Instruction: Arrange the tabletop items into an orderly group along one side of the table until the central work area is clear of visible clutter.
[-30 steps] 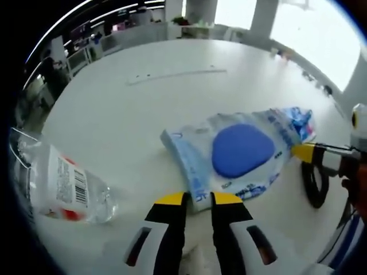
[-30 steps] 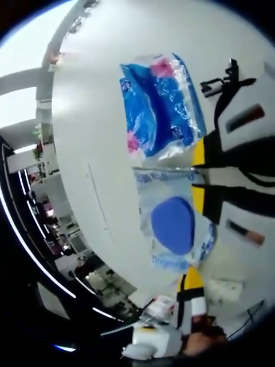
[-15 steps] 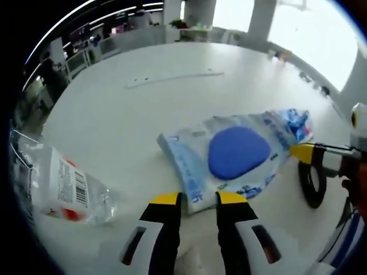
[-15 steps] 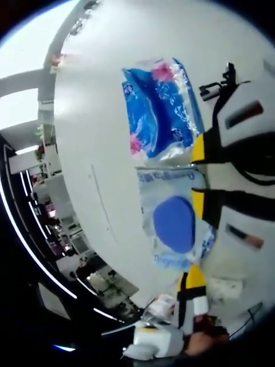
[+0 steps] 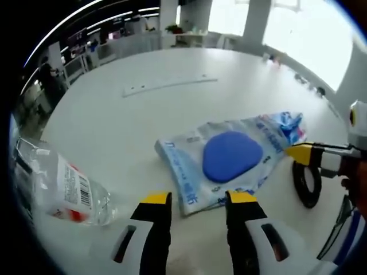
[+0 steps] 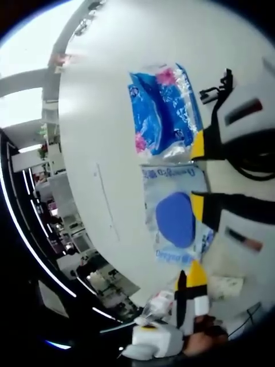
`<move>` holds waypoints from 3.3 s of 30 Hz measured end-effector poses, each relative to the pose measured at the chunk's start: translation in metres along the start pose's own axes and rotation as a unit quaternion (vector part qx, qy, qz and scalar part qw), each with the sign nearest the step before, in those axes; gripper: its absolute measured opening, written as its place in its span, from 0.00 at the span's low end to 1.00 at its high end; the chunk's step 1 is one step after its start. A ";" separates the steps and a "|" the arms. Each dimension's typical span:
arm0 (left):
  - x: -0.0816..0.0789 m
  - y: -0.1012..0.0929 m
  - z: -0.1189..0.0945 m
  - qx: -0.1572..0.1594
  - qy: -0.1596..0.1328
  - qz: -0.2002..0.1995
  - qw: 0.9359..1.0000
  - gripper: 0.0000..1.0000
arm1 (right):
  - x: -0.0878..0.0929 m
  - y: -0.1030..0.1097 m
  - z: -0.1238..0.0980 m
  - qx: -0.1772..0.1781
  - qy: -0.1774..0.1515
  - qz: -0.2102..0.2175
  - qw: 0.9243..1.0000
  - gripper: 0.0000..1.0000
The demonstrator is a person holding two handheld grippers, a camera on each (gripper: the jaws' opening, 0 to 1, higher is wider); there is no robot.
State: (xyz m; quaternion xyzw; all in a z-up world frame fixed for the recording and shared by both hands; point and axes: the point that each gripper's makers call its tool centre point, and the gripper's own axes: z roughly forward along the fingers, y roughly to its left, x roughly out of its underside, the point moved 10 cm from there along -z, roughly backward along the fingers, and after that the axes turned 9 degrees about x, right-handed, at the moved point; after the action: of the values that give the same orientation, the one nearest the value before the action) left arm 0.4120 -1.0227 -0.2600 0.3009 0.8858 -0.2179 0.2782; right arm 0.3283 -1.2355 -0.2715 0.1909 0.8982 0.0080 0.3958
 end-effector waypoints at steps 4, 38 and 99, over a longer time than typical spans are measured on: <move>0.000 -0.001 -0.002 0.005 -0.005 0.003 1.000 0.37 | -0.002 0.000 -0.003 0.000 -0.004 0.000 1.000 0.20; -0.013 -0.011 -0.090 0.208 -0.137 0.064 0.966 0.72 | -0.031 0.034 -0.042 -0.150 -0.067 -0.091 0.982 0.45; 0.100 0.048 -0.263 0.258 -0.235 0.041 0.936 0.78 | -0.027 0.207 -0.010 -0.481 0.151 -0.488 0.713 0.51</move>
State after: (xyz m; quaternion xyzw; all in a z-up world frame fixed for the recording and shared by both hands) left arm 0.2814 -0.8015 -0.1358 0.3389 0.6954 -0.4913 0.4001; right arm 0.4076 -1.0519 -0.2114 -0.4938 0.7893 0.2730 0.2421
